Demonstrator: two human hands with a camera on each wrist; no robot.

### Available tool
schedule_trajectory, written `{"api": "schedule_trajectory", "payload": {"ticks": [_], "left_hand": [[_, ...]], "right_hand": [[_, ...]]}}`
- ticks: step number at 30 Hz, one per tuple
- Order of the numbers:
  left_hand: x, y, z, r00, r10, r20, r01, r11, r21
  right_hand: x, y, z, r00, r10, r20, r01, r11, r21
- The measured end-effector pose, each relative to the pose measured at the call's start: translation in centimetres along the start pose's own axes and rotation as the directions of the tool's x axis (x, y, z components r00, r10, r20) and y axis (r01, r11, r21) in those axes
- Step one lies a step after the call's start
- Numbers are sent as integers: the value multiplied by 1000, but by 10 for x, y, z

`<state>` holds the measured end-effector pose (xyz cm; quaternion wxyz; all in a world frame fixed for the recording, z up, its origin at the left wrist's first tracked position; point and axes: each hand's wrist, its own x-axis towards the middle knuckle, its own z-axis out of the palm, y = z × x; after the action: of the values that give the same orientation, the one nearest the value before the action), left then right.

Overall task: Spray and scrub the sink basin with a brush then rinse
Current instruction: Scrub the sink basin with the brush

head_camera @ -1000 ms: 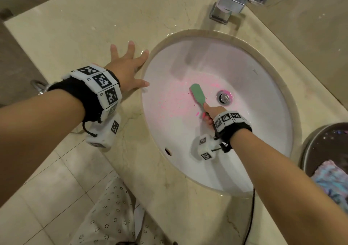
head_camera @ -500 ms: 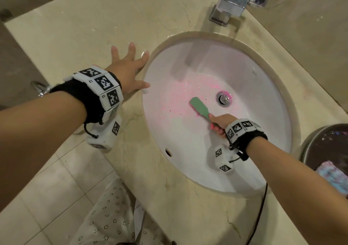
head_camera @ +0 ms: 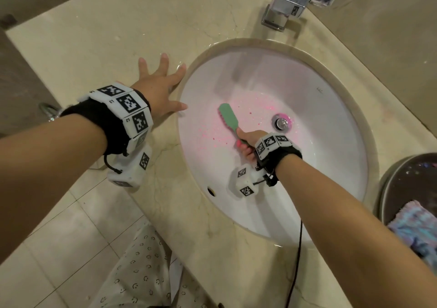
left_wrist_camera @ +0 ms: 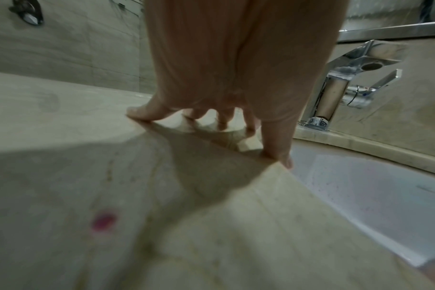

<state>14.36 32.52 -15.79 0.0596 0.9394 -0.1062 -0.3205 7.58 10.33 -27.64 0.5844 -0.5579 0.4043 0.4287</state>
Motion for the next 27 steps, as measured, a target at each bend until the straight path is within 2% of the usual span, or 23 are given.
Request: {"api": "schedule_trajectory", "payload": {"ticks": [1,3,6,10,14,17,22,24,27], "left_hand": [[0,0,0,1000,-2,1,2,1000,0],[0,0,0,1000,1,-1,-1,1000,6],[0,0,0,1000,6,-3,-6,1000,6],[0,0,1,1000,4,-3,-4,1000,7],[0,0,0,1000,-2,1,2,1000,8],[-1,1,0,1000,-5,3,5,1000,7],[0,1,-1,1000,2,3,-2,1000,14],[0,1,-1,1000,-4,6,3,1000,16],[0,2,-1,1000,-3,6,3,1000,15]], "right_hand": [[-1,5,0,999,39,20,-39,999,-28],[-3,15,-6,996,83,22,-77,979,-191],[-5,29,-27,998,55,-43,-68,914,-401],[-12,33,-58,968,-36,-248,-75,903,-424],[-3,23,-64,938,-64,-339,-34,961,-276],[3,7,-53,957,-28,-287,-2,995,-104],[5,-11,-25,992,-42,-116,45,999,20],[2,-12,-12,997,-47,-65,46,999,-17],[0,-3,-2,998,-53,-47,44,983,-179]]}}
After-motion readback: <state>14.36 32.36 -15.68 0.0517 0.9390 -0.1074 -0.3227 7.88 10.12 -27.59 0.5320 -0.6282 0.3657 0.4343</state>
